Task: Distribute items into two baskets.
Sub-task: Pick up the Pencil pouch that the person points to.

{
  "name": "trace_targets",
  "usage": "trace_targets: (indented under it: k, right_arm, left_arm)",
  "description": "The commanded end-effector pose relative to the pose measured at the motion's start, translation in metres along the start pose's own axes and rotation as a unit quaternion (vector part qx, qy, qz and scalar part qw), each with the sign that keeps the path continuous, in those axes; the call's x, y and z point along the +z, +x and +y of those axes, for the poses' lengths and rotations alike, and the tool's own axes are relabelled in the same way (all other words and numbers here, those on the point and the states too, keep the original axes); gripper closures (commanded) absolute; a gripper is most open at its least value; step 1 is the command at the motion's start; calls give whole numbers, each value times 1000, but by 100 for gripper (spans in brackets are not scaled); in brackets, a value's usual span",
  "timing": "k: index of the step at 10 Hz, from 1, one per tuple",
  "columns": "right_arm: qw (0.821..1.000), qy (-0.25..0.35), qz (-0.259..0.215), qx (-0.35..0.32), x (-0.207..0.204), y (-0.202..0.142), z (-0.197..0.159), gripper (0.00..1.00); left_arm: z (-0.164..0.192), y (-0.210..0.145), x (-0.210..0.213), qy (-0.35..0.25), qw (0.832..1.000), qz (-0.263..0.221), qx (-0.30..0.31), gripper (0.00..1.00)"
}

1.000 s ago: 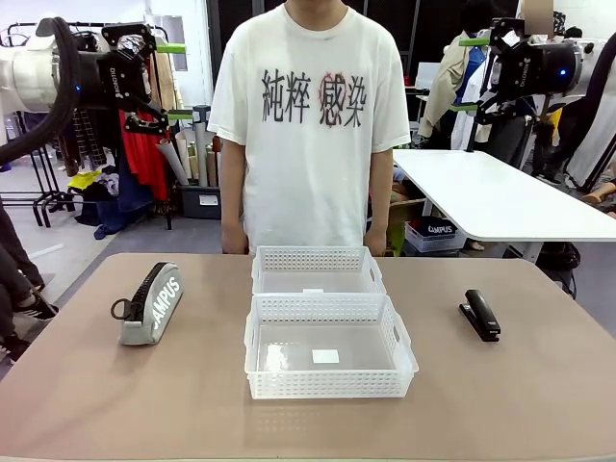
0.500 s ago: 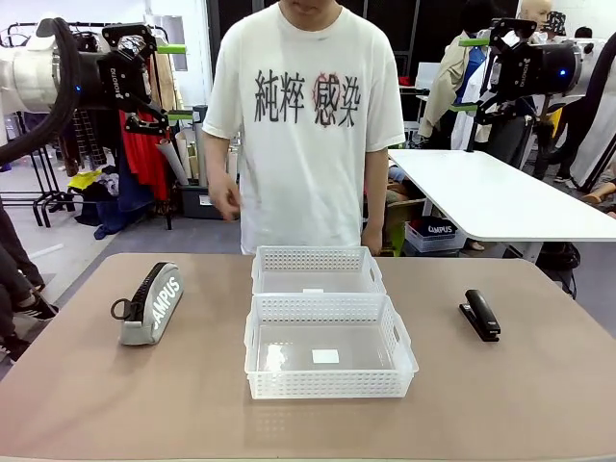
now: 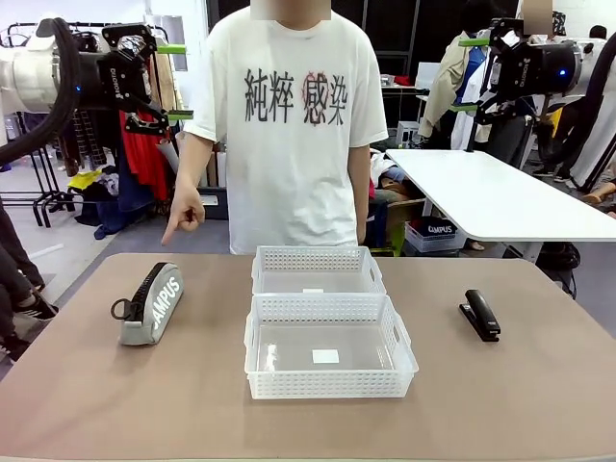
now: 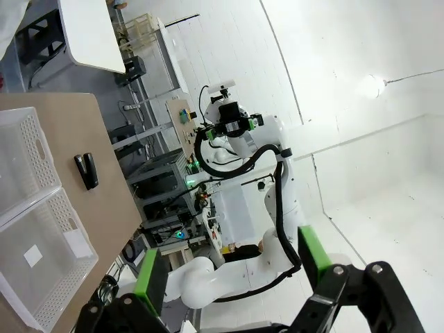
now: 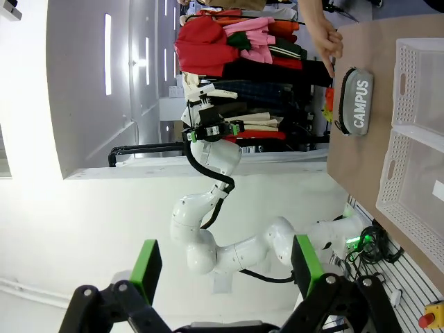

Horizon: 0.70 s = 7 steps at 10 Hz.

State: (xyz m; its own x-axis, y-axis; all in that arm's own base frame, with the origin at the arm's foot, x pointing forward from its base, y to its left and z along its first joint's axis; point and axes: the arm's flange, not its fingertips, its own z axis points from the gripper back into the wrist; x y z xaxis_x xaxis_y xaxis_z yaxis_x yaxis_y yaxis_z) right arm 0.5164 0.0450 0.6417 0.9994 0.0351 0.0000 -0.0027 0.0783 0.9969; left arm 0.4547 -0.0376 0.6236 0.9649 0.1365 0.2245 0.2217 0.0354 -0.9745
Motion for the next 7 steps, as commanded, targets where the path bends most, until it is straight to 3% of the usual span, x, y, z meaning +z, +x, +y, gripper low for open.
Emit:
trace_targets:
  k: [1, 7]
  right_arm:
    - [1000, 0, 0, 1, 0, -1, 2, 0]
    - [1000, 0, 0, 1, 0, -1, 2, 0]
  left_arm:
    - [1, -1, 1, 2, 1000, 1, 0, 0]
    - [1, -1, 1, 2, 1000, 1, 0, 0]
